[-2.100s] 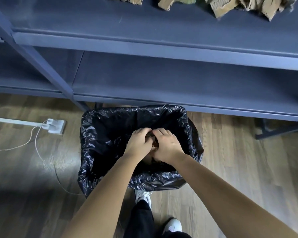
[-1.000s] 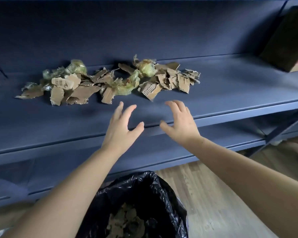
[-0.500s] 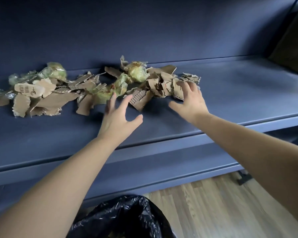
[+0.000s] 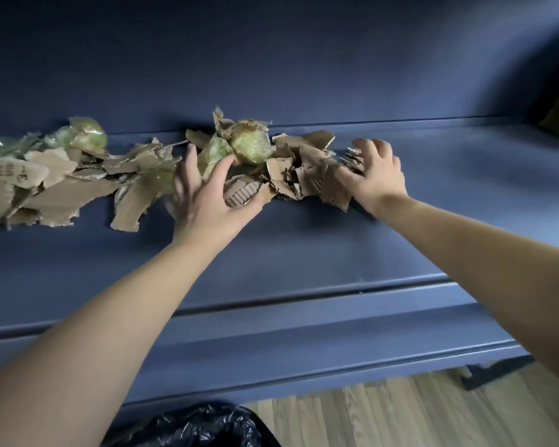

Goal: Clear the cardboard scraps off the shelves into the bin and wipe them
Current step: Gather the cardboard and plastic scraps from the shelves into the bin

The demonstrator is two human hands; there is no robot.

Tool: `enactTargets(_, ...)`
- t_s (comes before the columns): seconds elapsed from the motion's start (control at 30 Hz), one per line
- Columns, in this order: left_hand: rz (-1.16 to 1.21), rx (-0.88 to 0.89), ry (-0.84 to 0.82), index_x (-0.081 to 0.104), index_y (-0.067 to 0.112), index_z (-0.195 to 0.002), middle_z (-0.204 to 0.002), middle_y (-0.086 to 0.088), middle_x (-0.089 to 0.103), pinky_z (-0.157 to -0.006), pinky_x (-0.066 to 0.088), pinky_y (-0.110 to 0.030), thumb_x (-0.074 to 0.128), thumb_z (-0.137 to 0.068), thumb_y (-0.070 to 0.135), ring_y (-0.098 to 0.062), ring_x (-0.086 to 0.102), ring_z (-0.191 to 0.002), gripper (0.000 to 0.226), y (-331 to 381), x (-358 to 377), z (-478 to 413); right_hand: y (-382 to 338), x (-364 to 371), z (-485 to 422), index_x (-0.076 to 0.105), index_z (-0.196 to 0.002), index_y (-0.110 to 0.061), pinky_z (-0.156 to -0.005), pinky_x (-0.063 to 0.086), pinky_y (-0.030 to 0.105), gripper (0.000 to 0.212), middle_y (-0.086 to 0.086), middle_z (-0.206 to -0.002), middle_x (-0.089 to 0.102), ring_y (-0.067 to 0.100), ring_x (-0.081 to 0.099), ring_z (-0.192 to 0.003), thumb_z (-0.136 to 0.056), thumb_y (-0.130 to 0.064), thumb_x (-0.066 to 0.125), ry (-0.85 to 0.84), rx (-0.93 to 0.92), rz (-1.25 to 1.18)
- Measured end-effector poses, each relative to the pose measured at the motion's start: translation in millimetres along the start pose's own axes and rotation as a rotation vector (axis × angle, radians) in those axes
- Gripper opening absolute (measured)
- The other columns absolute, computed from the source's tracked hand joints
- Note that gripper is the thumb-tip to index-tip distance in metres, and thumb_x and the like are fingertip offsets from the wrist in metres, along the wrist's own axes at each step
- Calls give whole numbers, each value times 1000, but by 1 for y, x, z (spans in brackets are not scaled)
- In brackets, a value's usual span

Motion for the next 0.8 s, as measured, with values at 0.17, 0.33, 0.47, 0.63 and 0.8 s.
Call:
enactTargets(0.17, 6, -128, 73, 32, 38, -140, -158, 4, -7, -115, 5, -50, 60, -78, 55, -28, -3, -145, 70, -13, -7, -17, 16, -6, -33, 31, -140, -30, -114, 20, 42, 58, 4, -155, 17, 33, 21, -139, -88, -50, 45, -39, 135, -37)
enactTargets(0.33, 122, -227, -120, 18, 52, -140, -157, 4, -16, -116, -2, -56, 52, -60, 74, -30, -17, -144, 90, -15, -2, -24, 18, 2, -45, 25, -142, -40, -117, 12, 47, 65, -3, -158, 13, 32, 13, -144, -84, -64, 40, -238, 200, -118)
enactTargets(0.47, 334, -147, -266, 15, 45, -144, -156, 12, 16, -106, 13, -24, 62, -80, 52, -14, 12, -145, 80, -1, 9, -19, -1, 17, -36, 29, -140, -42, -115, 11, 43, 65, -4, -156, 20, 30, 16, -143, -82, -71, 36, -308, 81, 5)
enactTargets(0.63, 471, -175, -297, 14, 41, -146, -155, 14, 18, -113, 12, -27, 48, -84, 60, -10, 14, -144, 74, 15, 18, -20, -36, 35, -19, 24, -142, -44, -117, 5, 40, 64, -8, -158, 15, 27, 10, -146, -83, -69, 36, -351, 13, -47)
enactTargets(0.8, 620, -221, -214, 21, 31, -146, -153, 4, 26, -117, 15, -26, 30, -80, 69, -14, 21, -143, 77, 41, 36, -17, -56, 48, -4, 21, -142, -47, -118, -2, 39, 60, -6, -159, 7, 30, 0, -146, -86, -64, 34, -363, 27, -108)
Point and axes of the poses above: each hand's wrist, its own z-axis away from the middle knuckle, its own x-axis out of the palm, y = z × x, the point moved 2 cm from there along -z, towards the middle knuckle
